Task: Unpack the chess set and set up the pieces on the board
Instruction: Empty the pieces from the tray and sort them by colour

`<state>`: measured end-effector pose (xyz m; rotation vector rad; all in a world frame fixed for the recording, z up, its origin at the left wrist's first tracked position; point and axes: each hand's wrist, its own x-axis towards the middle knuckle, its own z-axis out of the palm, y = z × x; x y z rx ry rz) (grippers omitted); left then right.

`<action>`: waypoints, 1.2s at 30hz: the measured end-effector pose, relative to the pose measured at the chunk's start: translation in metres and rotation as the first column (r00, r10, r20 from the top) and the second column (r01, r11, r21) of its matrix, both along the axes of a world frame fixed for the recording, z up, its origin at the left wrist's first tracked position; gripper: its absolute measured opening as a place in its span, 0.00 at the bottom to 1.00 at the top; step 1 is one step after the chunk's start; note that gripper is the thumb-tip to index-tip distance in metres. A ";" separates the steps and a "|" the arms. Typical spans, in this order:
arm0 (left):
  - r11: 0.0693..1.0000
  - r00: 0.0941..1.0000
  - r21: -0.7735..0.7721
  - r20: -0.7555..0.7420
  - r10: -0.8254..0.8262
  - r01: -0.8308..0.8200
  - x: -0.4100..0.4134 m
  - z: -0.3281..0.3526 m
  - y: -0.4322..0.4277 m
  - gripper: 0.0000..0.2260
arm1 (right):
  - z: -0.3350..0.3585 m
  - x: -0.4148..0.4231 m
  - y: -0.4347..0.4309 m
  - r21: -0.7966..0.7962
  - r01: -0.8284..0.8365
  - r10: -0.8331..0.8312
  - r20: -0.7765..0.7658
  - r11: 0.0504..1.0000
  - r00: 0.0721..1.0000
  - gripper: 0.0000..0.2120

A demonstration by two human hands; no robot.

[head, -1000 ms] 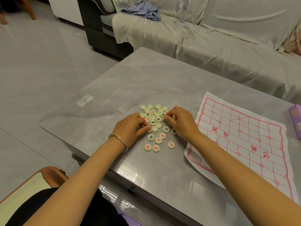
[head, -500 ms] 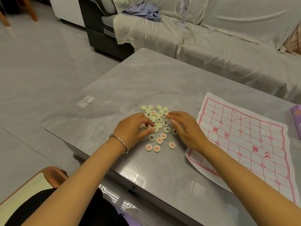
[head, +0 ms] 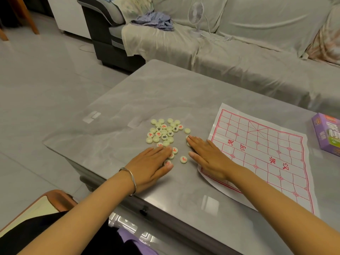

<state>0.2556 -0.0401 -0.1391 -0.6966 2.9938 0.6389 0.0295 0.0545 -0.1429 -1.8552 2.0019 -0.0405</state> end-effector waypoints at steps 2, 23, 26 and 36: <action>1.000 1.000 -0.016 -0.024 0.020 -0.020 0.004 0.004 -0.002 0.46 | 0.002 -0.001 0.000 -0.013 0.017 -0.017 -0.001 1.000 1.000 0.27; 0.993 0.997 -0.092 0.006 0.080 -0.079 0.009 -0.004 -0.010 0.47 | 0.007 0.026 -0.016 -0.201 0.014 -0.045 -0.148 0.980 0.988 0.28; 0.996 0.996 -0.061 -0.066 0.068 -0.072 0.006 -0.005 -0.008 0.43 | 0.008 0.016 -0.021 -0.174 0.118 -0.121 -0.008 0.978 0.993 0.21; 0.999 0.999 -0.036 -0.044 -0.025 0.024 -0.037 -0.015 0.004 0.31 | 0.015 -0.004 0.003 -0.163 0.411 -0.293 0.477 0.897 0.829 0.24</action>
